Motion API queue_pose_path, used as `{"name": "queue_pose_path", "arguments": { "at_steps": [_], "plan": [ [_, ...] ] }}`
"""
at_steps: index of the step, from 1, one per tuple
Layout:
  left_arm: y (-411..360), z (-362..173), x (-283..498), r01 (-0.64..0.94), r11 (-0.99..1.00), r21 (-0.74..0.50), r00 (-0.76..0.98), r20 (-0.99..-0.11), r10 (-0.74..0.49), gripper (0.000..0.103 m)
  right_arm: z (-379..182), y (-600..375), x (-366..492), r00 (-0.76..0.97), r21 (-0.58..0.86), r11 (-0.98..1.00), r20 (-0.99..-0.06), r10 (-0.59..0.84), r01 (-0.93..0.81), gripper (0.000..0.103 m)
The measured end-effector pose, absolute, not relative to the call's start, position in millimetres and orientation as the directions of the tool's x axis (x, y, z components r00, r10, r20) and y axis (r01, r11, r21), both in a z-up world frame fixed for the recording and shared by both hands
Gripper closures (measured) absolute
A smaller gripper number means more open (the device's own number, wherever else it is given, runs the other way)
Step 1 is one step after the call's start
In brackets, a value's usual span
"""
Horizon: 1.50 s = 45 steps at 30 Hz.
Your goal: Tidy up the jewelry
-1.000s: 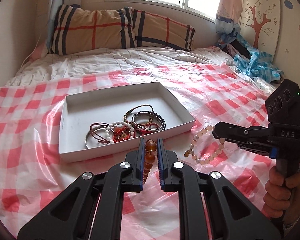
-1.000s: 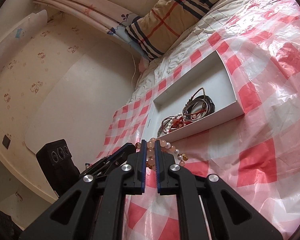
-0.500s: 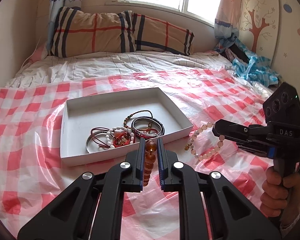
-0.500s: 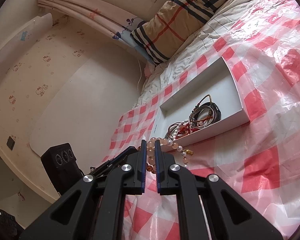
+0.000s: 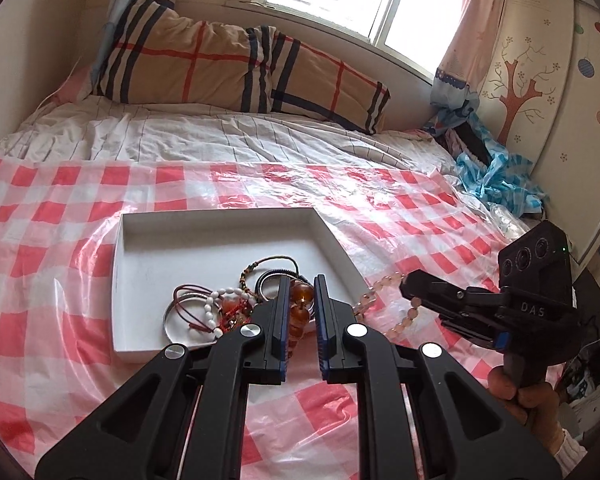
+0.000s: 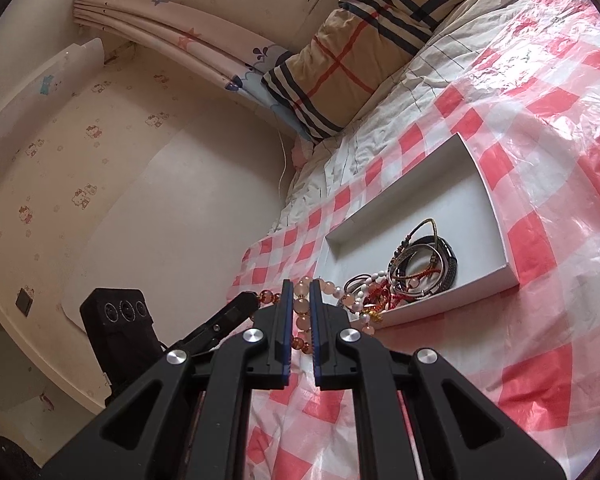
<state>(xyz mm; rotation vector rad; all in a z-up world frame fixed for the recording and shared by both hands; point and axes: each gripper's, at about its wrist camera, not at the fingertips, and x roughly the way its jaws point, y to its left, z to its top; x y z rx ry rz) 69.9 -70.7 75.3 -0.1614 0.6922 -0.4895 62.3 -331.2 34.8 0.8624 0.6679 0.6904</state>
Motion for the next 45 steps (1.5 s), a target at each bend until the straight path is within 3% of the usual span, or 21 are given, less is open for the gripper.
{"name": "queue_pose_path", "arguments": {
  "at_steps": [7, 10, 12, 14, 16, 22, 25, 28, 33, 39, 45],
  "plan": [
    [-83, 75, 104, 0.372, 0.875, -0.310, 0.671, -0.562, -0.484, 0.092, 38, -317, 106, 0.628, 0.800, 0.547, -0.297, 0.719, -0.248, 0.094],
    [-80, 53, 127, 0.272, 0.926, -0.264, 0.677, -0.631, -0.379, 0.091, 26, -301, 128, 0.630, 0.763, 0.617, -0.386, 0.673, -0.192, 0.066],
    [-78, 42, 132, 0.215, 0.960, -0.178, 0.676, -0.682, -0.277, 0.089, 20, -294, 129, 0.624, 0.757, 0.627, -0.402, 0.670, -0.185, 0.066],
    [-74, 38, 128, 0.198, 0.971, -0.132, 0.677, -0.698, -0.233, 0.083, 25, -290, 119, 0.626, 0.711, 0.673, -0.433, 0.648, -0.205, 0.066],
    [-71, 41, 116, 0.175, 0.980, -0.094, 0.693, -0.695, -0.191, 0.058, 33, -289, 104, 0.645, 0.643, 0.737, -0.476, 0.598, -0.209, 0.061],
    [-73, 68, 57, 0.161, 0.986, -0.042, 0.728, -0.669, -0.147, 0.035, 58, -292, 25, 0.722, 0.403, 0.900, -0.572, 0.391, -0.168, 0.037],
    [-77, 87, 15, 0.171, 0.984, -0.051, 0.742, -0.650, -0.163, 0.023, 73, -290, -27, 0.748, 0.305, 0.939, -0.583, 0.318, -0.160, 0.029],
    [-78, 102, -29, 0.183, 0.982, -0.043, 0.763, -0.623, -0.169, 0.017, 85, -289, -75, 0.767, 0.227, 0.963, -0.589, 0.256, -0.147, 0.023],
    [-70, 121, -96, 0.166, 0.986, -0.006, 0.793, -0.594, -0.138, 0.014, 106, -291, -150, 0.813, 0.163, 0.982, -0.556, 0.171, -0.094, 0.016],
    [-54, 143, -167, 0.157, 0.987, -0.045, 0.819, -0.552, -0.156, 0.008, 131, -287, -220, 0.854, 0.112, 0.991, -0.506, 0.123, -0.076, 0.008],
    [-50, 150, -227, 0.176, 0.984, 0.034, 0.849, -0.512, -0.134, 0.008, 140, -274, -260, 0.886, 0.072, 0.995, -0.455, 0.088, -0.062, 0.007]
  ]
}}
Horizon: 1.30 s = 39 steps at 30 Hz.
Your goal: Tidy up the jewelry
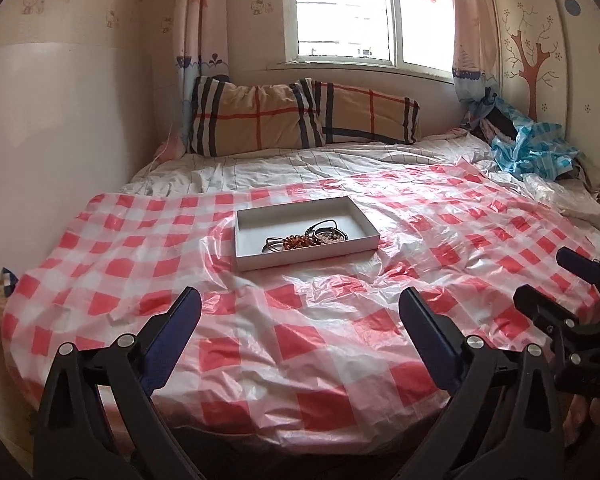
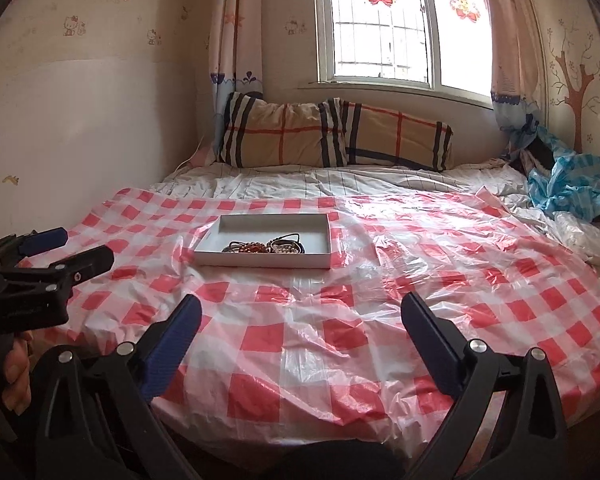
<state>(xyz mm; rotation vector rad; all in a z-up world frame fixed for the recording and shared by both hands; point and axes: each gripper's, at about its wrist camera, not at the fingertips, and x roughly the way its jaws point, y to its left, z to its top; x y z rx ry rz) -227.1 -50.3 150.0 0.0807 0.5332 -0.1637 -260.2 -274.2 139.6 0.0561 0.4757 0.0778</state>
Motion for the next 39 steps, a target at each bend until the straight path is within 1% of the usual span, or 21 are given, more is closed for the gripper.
{"name": "queue_pose_path", "arguments": {
  "at_steps": [6, 9, 14, 16, 20, 23, 27, 39],
  "plan": [
    [-35, 137, -263, 0.165, 0.984, 0.065, 0.844, -0.525, -0.107, 0.008, 133, -259, -287, 0.885, 0.091, 0.993, -0.454, 0.108, -0.075, 0.007],
    [-26, 128, -271, 0.149, 0.987, 0.060, 0.840, -0.535, -0.095, 0.008, 128, -253, -295, 0.888, 0.092, 0.993, -0.446, 0.110, -0.077, 0.007],
    [-11, 112, -279, 0.128, 0.992, 0.024, 0.816, -0.571, -0.091, 0.008, 117, -245, -303, 0.869, 0.104, 0.992, -0.481, 0.116, -0.075, 0.007],
    [-8, 105, -285, 0.131, 0.991, 0.013, 0.807, -0.583, -0.099, 0.008, 115, -238, -311, 0.869, 0.085, 0.992, -0.480, 0.121, -0.091, 0.007],
    [-9, 91, -293, 0.134, 0.990, 0.043, 0.802, -0.592, -0.083, 0.008, 106, -231, -328, 0.872, 0.051, 0.994, -0.476, 0.112, -0.100, 0.007],
    [-5, 84, -294, 0.130, 0.991, 0.038, 0.788, -0.610, -0.080, 0.008, 98, -232, -332, 0.859, 0.052, 0.995, -0.501, 0.103, -0.090, 0.007],
    [-2, 85, -300, 0.135, 0.991, 0.015, 0.786, -0.611, -0.098, 0.008, 96, -236, -341, 0.860, 0.048, 0.996, -0.502, 0.090, -0.076, 0.007],
    [-11, 76, -308, 0.133, 0.991, 0.030, 0.787, -0.611, -0.087, 0.008, 96, -238, -348, 0.868, 0.051, 0.997, -0.490, 0.075, -0.058, 0.007]
  ]
}}
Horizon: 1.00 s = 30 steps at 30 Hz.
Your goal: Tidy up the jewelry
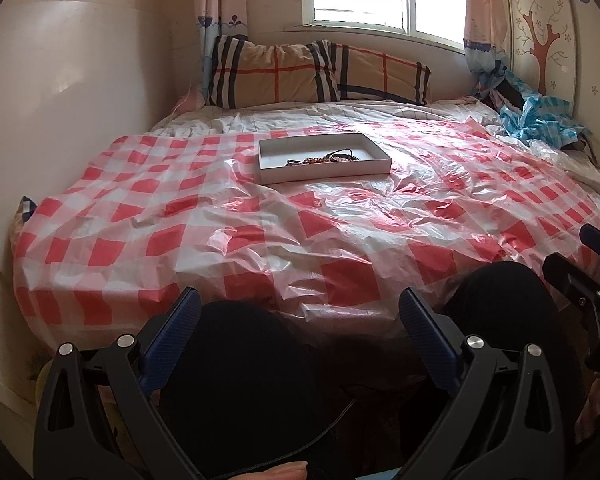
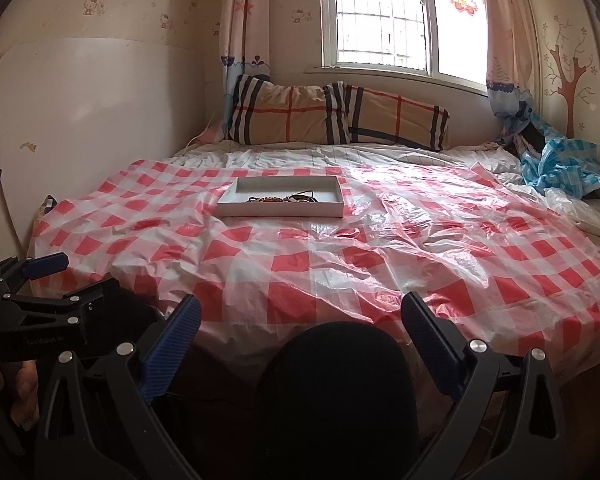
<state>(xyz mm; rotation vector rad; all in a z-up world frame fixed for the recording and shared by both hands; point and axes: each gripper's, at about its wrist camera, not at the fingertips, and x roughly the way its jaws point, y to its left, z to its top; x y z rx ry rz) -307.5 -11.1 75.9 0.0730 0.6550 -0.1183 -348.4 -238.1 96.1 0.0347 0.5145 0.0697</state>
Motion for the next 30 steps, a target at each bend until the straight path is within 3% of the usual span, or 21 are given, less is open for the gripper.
{"name": "queue_pose_path", "arguments": {
  "at_steps": [30],
  "plan": [
    [-16, 61, -313, 0.138, 0.989, 0.052, 0.789, -0.610, -0.078, 0.008, 82, -244, -355, 0.872, 0.041, 0.999, -0.487, 0.046, -0.030, 0.007]
  ]
}}
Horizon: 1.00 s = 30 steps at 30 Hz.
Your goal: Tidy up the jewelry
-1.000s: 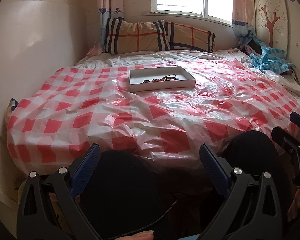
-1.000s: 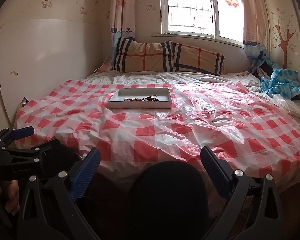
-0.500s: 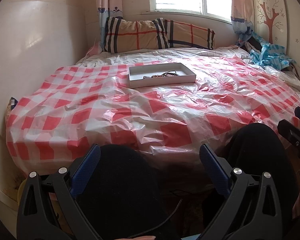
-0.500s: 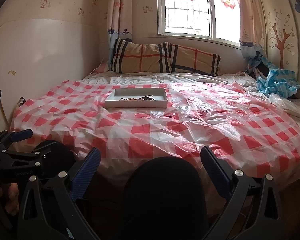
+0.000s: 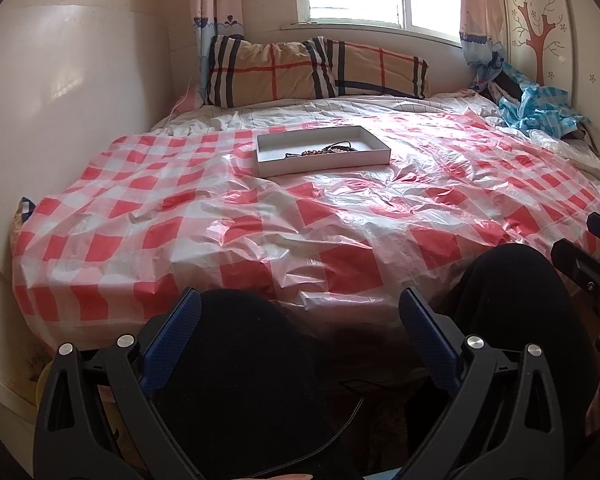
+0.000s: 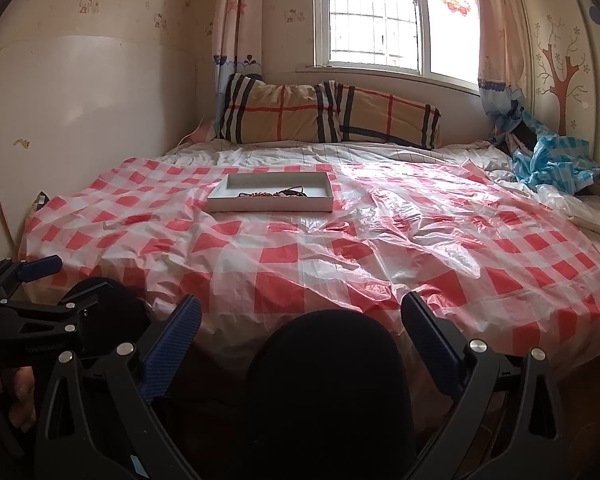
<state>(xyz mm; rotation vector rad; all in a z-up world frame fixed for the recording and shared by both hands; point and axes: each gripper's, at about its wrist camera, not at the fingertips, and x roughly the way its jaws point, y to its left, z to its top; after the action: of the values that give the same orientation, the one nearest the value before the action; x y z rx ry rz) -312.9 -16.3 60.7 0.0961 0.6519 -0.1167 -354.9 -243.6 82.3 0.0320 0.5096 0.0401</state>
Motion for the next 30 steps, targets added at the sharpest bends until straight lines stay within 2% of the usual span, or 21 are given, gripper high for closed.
{"name": "queue_pose_path", "arguments": {
  "at_steps": [30],
  "plan": [
    [-16.2, 57.9, -311.9, 0.136, 0.989, 0.051, 0.782, -0.619, -0.075, 0.008, 80.9, -244.2, -353.6, 0.870, 0.040, 0.999, -0.491, 0.044, -0.028, 0.007]
  ]
}}
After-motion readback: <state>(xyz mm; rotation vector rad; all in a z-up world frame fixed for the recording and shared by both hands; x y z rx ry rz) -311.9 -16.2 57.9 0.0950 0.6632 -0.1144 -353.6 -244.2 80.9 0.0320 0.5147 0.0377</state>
